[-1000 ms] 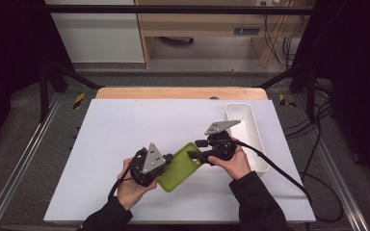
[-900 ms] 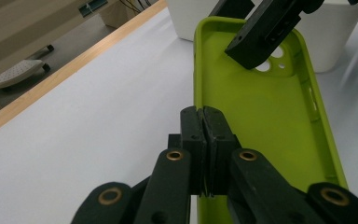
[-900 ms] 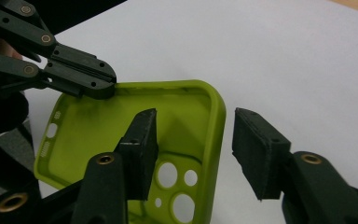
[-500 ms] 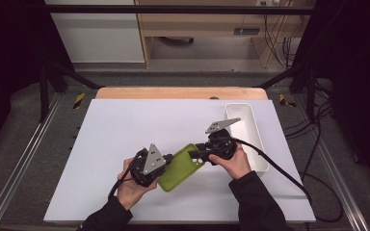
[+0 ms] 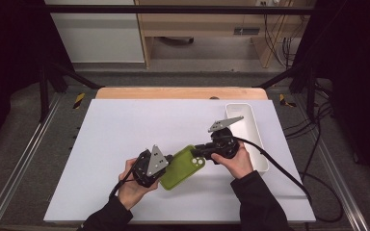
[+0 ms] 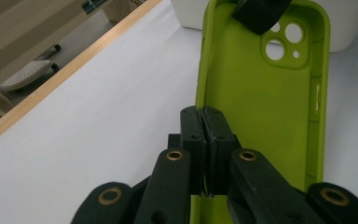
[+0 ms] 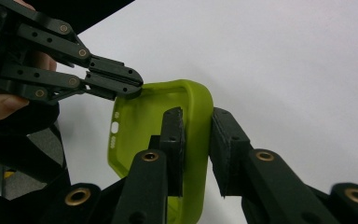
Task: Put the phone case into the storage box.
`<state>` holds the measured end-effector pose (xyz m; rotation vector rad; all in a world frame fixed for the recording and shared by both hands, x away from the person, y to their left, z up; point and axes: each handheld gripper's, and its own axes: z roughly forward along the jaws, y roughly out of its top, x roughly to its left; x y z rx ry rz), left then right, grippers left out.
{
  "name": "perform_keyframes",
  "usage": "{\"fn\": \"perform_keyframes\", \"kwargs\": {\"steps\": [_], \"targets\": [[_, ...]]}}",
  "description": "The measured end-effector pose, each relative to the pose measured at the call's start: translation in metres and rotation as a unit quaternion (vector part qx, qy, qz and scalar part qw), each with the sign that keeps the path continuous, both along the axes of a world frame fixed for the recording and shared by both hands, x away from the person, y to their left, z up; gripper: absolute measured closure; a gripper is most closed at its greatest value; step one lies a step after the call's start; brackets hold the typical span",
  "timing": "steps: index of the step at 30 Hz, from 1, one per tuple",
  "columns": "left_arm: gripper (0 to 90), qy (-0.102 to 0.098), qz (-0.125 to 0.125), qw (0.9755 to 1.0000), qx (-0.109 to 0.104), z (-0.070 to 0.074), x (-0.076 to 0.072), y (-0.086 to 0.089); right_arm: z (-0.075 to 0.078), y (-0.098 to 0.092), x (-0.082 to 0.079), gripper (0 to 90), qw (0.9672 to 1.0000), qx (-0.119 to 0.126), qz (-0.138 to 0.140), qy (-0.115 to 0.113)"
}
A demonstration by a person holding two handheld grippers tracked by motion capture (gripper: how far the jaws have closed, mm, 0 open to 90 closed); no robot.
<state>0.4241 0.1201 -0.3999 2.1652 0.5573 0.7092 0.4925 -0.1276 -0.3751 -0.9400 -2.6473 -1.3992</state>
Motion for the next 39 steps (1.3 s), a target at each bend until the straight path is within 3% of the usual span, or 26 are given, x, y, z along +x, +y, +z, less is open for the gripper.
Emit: {"fn": "perform_keyframes", "kwargs": {"steps": [13,21,30,33,35,39], "targets": [[87.9,-0.003,-0.006,0.9999,0.008,-0.002,0.0,-0.002,0.001,-0.001,-0.001,78.8,0.9999,-0.008,-0.001,0.015],[87.6,-0.005,-0.006,0.9999,0.006,-0.004,0.0,-0.003,0.002,-0.001,-0.002,79.5,0.9999,-0.007,-0.01,0.002],[85.5,0.0,-0.006,0.9999,-0.011,-0.006,0.002,-0.002,0.003,-0.001,-0.004,79.6,0.9998,-0.005,-0.015,-0.01],[84.6,0.006,-0.004,0.9996,-0.027,-0.006,0.004,0.0,0.003,-0.001,-0.003,79.7,0.9997,-0.006,-0.019,-0.017],[77.5,0.016,-0.007,0.9987,-0.048,-0.005,0.006,0.002,0.005,-0.002,-0.003,79.7,0.9994,-0.005,-0.027,-0.021],[69.2,0.042,-0.011,0.9947,-0.093,-0.002,0.01,0.009,0.009,-0.005,-0.003,79.7,0.9989,-0.002,-0.035,-0.033]]}}
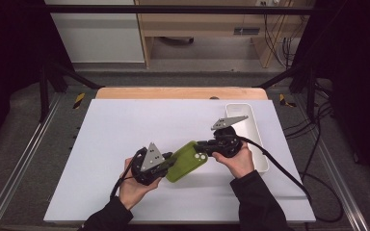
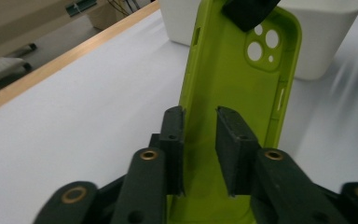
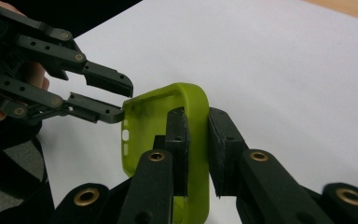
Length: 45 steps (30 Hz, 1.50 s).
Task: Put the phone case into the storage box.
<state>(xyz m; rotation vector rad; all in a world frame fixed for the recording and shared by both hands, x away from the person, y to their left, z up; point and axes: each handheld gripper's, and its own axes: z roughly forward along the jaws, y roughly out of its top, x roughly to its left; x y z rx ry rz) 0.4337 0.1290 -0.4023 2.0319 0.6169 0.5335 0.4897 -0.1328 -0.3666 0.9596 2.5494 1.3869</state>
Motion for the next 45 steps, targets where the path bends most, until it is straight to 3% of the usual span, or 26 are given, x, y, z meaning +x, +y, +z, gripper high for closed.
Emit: {"fn": "perform_keyframes", "kwargs": {"steps": [2,3,4,5,6,11,18,27,45], "targets": [[56.6,0.004,0.001,0.9998,-0.022,0.001,0.002,0.004,0.003,-0.003,-0.001,79.6,0.9999,0.0,-0.004,-0.011],[56.6,0.005,0.004,0.9994,-0.034,0.002,0.004,0.006,0.003,-0.003,-0.001,79.6,0.9999,0.0,-0.004,-0.011],[48.6,0.005,0.007,0.999,-0.044,0.002,0.005,0.008,0.005,-0.005,-0.002,79.6,0.9998,-0.001,-0.006,-0.019],[48.6,0.006,0.009,0.9986,-0.053,0.003,0.006,0.01,0.005,-0.005,-0.002,79.6,0.9998,-0.001,-0.006,-0.019],[41.5,0.008,0.009,0.9981,-0.06,0.003,0.007,0.013,0.007,-0.006,-0.002,79.6,0.9996,-0.004,-0.008,-0.026],[25.3,0.023,0.005,0.9949,-0.098,0.004,0.016,0.027,0.011,-0.011,-0.004,79.6,0.9991,-0.007,-0.008,-0.041],[10.9,0.021,0.008,0.9944,-0.103,0.004,0.02,0.039,0.019,-0.019,-0.007,79.6,0.9979,-0.013,-0.01,-0.062],[3.4,0.022,0.018,0.9948,-0.098,-0.001,0.02,0.054,0.032,-0.032,-0.013,79.5,0.9959,-0.016,-0.015,-0.088],[1.0,0.016,0.048,0.9928,-0.109,-0.025,0.006,0.119,0.052,-0.056,-0.021,79.6,0.9914,-0.032,-0.021,-0.125]]}}
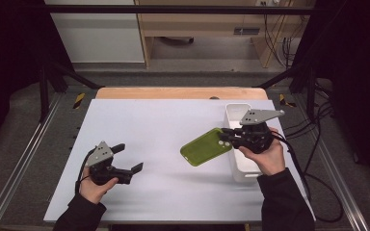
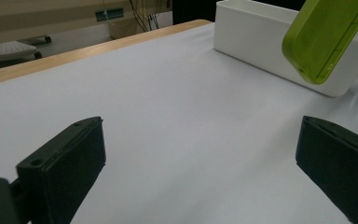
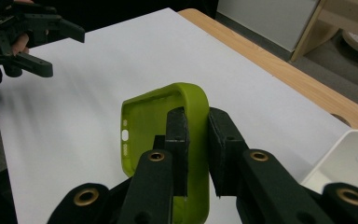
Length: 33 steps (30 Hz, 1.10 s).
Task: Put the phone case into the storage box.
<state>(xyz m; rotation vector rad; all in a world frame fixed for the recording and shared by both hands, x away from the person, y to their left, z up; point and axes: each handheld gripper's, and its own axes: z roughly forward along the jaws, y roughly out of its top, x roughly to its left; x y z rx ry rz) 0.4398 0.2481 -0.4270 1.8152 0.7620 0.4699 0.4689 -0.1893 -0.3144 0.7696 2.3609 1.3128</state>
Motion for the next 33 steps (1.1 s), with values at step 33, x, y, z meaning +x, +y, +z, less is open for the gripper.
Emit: {"fn": "perform_keyframes", "kwargs": {"steps": [33], "targets": [[0.9,-0.005,0.068,0.9976,-0.012,-0.035,-0.016,0.053,0.034,-0.013,-0.002,79.5,0.9983,-0.037,-0.001,-0.045]]}}
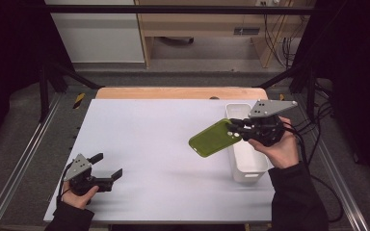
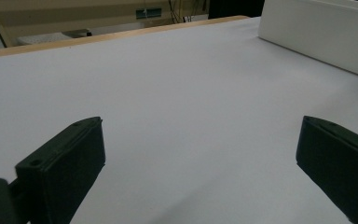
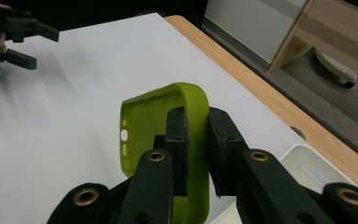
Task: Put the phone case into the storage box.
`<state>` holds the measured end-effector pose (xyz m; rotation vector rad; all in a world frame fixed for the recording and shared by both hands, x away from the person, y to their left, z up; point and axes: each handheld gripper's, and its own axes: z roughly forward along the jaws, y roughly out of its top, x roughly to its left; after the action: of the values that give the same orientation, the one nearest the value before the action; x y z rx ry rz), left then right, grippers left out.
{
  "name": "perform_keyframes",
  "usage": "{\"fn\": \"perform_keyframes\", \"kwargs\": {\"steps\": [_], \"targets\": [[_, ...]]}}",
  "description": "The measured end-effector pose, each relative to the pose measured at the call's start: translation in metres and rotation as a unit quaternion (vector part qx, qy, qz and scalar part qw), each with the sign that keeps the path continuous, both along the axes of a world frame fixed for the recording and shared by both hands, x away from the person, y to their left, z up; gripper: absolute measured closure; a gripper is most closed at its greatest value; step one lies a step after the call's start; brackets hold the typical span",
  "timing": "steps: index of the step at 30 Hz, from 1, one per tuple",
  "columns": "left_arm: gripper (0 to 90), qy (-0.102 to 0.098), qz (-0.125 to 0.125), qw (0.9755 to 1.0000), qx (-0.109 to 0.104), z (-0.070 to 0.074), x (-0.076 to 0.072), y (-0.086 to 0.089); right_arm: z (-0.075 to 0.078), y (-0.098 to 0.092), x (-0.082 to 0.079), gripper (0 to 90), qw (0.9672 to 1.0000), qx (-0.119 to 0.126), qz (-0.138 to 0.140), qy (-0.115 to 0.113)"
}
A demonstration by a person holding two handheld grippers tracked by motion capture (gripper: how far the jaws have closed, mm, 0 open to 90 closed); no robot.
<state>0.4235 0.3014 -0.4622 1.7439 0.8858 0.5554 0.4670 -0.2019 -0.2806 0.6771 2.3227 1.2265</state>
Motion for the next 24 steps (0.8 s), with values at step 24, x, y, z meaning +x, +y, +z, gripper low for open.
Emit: {"fn": "perform_keyframes", "kwargs": {"steps": [24], "targets": [[1.0,-0.004,-0.005,1.0,0.0,-0.002,-0.001,0.0,0.024,-0.007,0.005,79.5,0.9979,-0.045,-0.008,-0.046]]}}
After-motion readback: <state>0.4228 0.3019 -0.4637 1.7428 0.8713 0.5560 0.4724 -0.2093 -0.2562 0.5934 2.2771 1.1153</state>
